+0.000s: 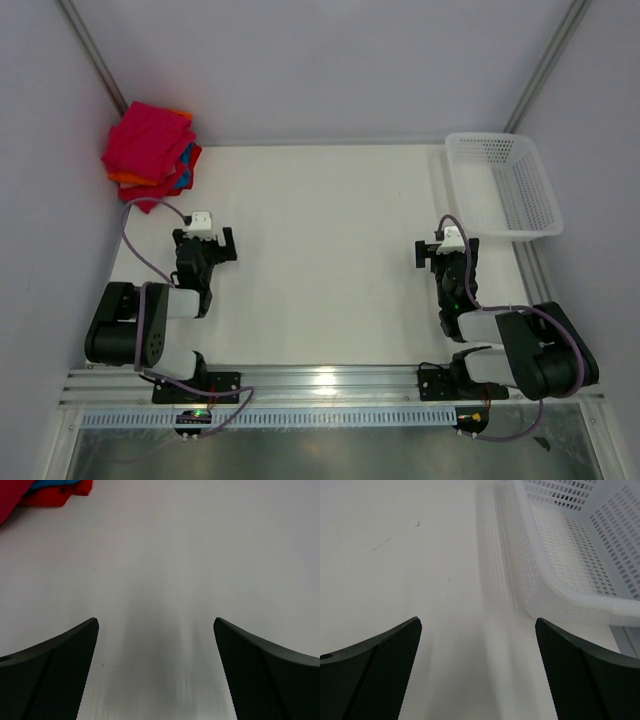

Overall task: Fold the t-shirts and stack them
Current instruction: Put the neatly folded tshirt into the corner of the board with the left arm

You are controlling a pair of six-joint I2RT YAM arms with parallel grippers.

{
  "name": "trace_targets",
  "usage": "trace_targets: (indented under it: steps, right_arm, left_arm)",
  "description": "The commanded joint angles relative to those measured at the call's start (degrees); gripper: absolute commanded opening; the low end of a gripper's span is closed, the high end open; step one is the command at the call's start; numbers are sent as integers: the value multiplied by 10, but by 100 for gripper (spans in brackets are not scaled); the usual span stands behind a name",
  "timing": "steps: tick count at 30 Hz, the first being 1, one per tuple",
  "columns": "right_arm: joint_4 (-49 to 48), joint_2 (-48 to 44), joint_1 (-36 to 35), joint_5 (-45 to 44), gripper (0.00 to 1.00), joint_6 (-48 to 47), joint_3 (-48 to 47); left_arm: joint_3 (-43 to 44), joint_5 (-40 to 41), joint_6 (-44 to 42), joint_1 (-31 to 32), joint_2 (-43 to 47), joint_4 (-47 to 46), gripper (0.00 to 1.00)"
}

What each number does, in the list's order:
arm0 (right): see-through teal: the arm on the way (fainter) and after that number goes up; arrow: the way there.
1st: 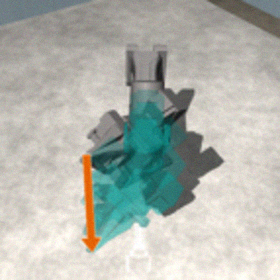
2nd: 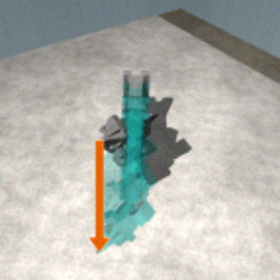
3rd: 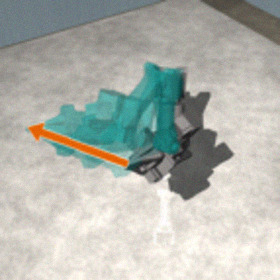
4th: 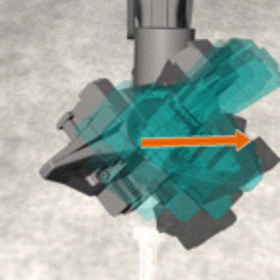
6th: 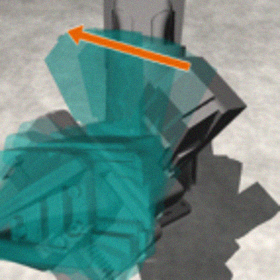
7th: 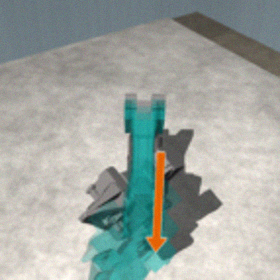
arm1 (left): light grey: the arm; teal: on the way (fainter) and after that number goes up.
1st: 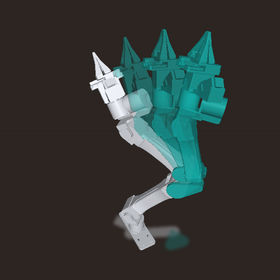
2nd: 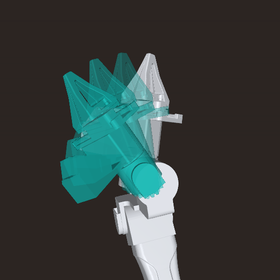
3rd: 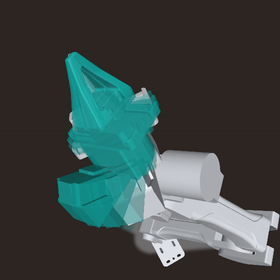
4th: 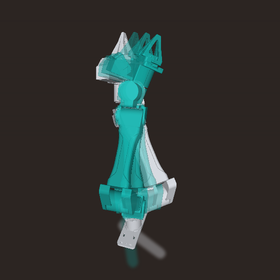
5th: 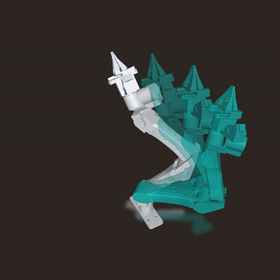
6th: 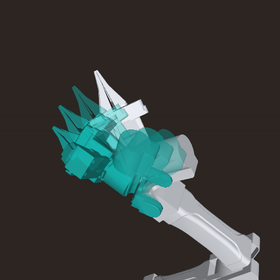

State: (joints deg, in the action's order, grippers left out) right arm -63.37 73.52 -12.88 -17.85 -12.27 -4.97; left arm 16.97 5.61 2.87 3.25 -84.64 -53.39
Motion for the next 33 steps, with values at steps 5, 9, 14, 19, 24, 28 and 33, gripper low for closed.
trace_targets:
  steps: [5, 9, 14, 19, 24, 28, 33]
  right_arm:
    - [-87, 3, 1, -54, 99, 26, -10]
    - [-150, 19, 1, -54, 99, 24, 13]
    - [-171, 26, 1, -55, 99, 25, 21]
    - [-152, 25, 3, -68, 100, 36, 10]
    - [-179, 32, 4, -90, 99, 43, 20]
    - [-169, 30, 4, -90, 99, 44, 15]
    - [-152, 27, 10, -85, 99, 48, 8]
  left_arm:
    - [-8, 30, 13, -1, -6, -73, 99]
    - [-7, 30, 13, -1, -6, -70, 99]
    - [-5, 29, 13, -1, -6, -66, 99]
    - [-5, 30, 13, -1, -6, -66, 99]
    - [-5, 29, 13, -1, -6, -66, 99]
    - [-4, 30, 13, -1, -6, -66, 99]
    - [-4, 29, 13, -1, -6, -65, 99]
